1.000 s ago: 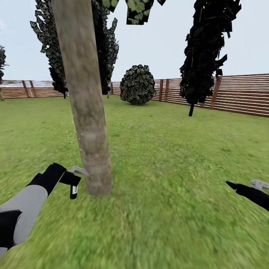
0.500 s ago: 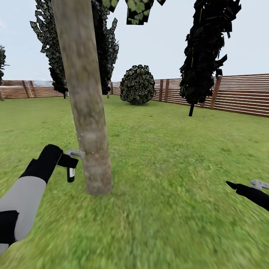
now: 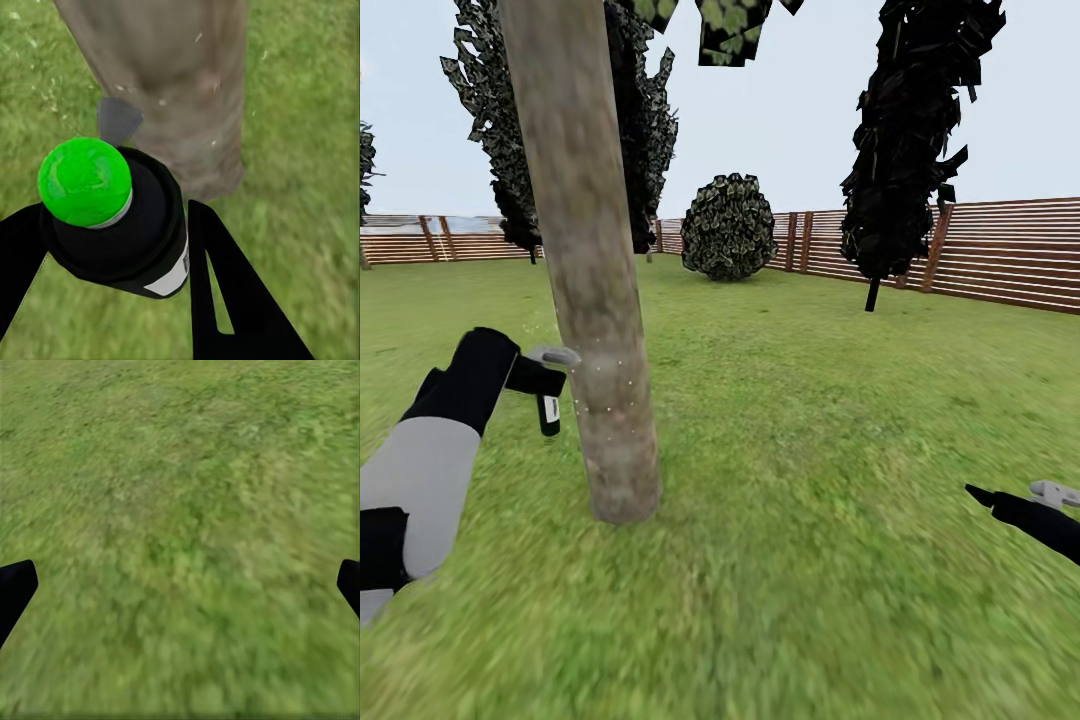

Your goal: In the garden, pick up the pesticide atomizer on the floor and spray pesticide onto both trees until each tree trunk is fully covered.

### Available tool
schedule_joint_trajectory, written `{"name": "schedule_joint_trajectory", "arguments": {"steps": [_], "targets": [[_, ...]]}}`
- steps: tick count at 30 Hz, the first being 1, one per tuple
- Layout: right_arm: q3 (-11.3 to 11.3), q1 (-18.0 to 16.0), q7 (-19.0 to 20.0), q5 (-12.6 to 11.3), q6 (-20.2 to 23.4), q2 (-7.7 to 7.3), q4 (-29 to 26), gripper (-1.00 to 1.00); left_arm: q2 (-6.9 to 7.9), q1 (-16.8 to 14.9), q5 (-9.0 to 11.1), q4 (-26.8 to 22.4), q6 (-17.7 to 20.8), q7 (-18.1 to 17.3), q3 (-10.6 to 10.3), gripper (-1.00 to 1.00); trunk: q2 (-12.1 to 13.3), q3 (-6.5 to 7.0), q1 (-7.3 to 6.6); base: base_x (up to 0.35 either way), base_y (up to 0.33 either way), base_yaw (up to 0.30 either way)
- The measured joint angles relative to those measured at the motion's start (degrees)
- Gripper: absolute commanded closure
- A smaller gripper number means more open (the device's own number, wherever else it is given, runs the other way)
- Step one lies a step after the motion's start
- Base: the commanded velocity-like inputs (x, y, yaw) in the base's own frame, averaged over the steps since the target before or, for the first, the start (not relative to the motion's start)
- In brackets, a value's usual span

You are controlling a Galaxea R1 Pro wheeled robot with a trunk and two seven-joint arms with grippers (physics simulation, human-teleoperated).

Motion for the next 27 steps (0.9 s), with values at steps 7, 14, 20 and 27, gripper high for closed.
{"name": "schedule_joint_trajectory", "arguments": {"steps": [7, 14, 20, 27], "targets": [[0.0, 0.0, 0.0, 0.0, 0.0, 0.02, 0.0, -1.00, 0.00, -3.3, 0.0, 0.0, 0.1, 0.0, 0.0, 1.00, 0.0, 0.00, 0.00, 0.000, 0.000, 0.000], [0.0, 0.0, 0.0, 0.0, 0.0, 0.04, 0.0, -1.00, -0.20, -6.2, 0.2, 0.2, 0.3, -0.3, -0.1, 1.00, 0.0, 0.00, 0.00, 0.000, 0.000, 0.000], [0.0, 0.0, 0.0, 0.0, 0.0, 0.04, 0.0, -1.00, -0.24, -6.3, 0.0, 0.8, 0.2, -0.4, -0.2, 1.00, 0.0, 0.00, 0.00, 0.000, 0.000, 0.000], [0.0, 0.0, 0.0, 0.1, 0.0, 0.05, 0.0, -1.00, 2.01, -6.2, -0.1, 4.2, 0.0, -0.4, -0.2, 1.00, 0.0, -0.01, 0.01, 0.000, 0.000, 0.000]]}}
